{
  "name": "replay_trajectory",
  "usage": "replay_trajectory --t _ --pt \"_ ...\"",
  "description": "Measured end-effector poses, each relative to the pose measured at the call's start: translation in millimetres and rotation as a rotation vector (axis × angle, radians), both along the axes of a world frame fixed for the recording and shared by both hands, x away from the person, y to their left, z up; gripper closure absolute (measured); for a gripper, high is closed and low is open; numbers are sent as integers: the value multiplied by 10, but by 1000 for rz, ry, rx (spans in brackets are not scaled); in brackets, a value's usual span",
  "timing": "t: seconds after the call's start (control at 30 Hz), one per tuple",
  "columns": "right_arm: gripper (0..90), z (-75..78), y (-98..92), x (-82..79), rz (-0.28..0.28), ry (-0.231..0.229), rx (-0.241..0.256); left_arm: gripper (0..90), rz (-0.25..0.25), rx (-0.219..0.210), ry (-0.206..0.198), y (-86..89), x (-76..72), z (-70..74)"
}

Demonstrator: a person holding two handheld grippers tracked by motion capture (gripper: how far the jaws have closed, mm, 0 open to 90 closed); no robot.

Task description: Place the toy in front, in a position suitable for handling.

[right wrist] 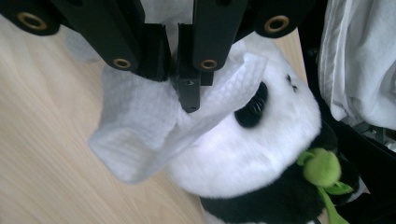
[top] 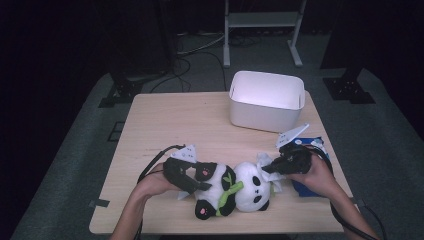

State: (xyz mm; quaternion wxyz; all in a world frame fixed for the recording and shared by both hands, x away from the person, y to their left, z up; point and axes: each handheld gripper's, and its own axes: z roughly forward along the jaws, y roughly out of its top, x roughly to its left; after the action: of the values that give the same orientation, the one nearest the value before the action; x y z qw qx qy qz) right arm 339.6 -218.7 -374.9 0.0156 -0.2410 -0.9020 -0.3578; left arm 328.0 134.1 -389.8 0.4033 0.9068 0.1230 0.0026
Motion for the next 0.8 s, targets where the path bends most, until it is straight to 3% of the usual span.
replay_trajectory --t 0.17,0.3,0.57,0.8 --pt "840 -71 -61 5 -12 14 5 270 2 -4 1 -3 -1 -3" --pt "840 -18 -11 -3 -3 5 4 270 7 -6 3 -4 2 -4" --pt "840 225 385 19 80 -45 1 269 7 -10 5 -3 0 -2" --pt "840 285 773 57 162 -49 -20 268 8 -10 4 -5 0 1"
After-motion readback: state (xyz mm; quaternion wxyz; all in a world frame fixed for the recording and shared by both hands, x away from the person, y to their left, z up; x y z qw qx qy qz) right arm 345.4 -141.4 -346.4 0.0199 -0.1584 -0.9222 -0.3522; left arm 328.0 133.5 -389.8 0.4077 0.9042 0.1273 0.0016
